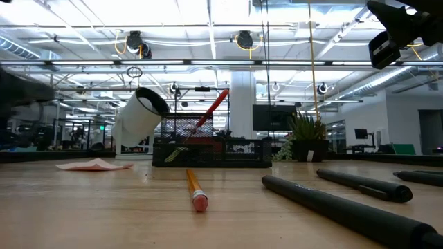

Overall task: Pick and place office supplies into organizer
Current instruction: Put the orange pencil into the black desk organizer

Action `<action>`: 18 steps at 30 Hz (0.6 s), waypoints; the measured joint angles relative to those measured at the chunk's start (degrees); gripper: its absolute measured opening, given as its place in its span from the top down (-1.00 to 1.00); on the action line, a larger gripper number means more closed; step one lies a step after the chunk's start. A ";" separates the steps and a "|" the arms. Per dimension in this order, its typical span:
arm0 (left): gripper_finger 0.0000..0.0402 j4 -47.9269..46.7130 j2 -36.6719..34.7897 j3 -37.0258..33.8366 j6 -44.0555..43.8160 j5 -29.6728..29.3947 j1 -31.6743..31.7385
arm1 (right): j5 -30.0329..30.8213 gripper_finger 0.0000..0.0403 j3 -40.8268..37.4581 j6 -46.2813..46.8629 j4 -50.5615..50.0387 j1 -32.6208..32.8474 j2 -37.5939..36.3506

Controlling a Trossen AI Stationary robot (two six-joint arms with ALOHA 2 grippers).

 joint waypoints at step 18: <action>0.95 -0.82 -0.08 1.62 2.70 -6.48 -0.05 | 0.00 0.56 0.01 0.01 0.01 0.00 0.01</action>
